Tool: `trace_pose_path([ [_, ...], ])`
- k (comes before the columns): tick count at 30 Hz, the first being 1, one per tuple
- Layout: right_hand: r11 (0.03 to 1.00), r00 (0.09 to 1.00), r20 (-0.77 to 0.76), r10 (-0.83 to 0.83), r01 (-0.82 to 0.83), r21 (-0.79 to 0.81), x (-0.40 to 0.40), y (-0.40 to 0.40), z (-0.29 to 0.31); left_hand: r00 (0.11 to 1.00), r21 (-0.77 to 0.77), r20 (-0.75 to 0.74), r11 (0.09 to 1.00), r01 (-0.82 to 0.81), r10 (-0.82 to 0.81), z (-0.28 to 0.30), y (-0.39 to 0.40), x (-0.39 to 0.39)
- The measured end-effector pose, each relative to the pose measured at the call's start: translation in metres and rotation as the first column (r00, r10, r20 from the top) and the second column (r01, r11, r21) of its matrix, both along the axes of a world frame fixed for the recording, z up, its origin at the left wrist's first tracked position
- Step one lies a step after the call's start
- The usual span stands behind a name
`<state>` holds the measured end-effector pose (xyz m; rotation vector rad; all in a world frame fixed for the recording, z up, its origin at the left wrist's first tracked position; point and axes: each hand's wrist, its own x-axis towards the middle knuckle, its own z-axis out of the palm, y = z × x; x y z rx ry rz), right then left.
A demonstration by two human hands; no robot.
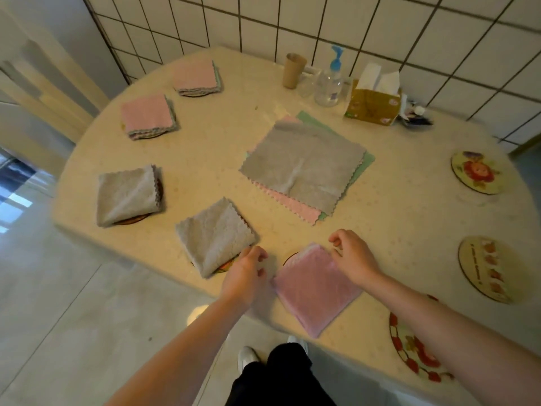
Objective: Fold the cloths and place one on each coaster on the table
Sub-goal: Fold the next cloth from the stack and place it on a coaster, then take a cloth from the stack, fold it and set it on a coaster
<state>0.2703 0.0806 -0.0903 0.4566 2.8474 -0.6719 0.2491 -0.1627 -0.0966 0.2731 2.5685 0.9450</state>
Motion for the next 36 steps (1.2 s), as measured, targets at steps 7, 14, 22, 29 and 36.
trace_pose_path([
  [7, 0.998, 0.998, -0.047, 0.049, -0.047, 0.031, -0.053, 0.017, 0.0, 0.966, -0.089, -0.121, 0.971, 0.221, -0.231, 0.007, 0.021, -0.064],
  [14, 0.954, 0.961, -0.024, 0.275, -0.27, 0.128, -0.117, 0.027, -0.012, 0.885, -0.357, -0.085, 0.843, 0.401, -0.457, 0.011, 0.07, -0.145],
  [22, 0.854, 0.911, -0.002, 0.412, -0.386, 0.348, -0.14, 0.032, -0.021, 0.76, -0.442, -0.141, 0.727, 0.525, -0.634, -0.013, 0.099, -0.19],
  [29, 0.916, 0.903, -0.268, 0.336, -0.247, 0.315, -0.174, 0.05, 0.002, 0.818, -0.413, -0.187, 0.799, 0.437, -0.544, -0.013, 0.109, -0.216],
  [36, 0.855, 0.859, -0.122, 0.498, -0.509, -0.096, -0.198, 0.101, 0.038, 0.927, -0.419, -0.26, 0.897, 0.145, -0.271, -0.007, 0.079, -0.265],
])
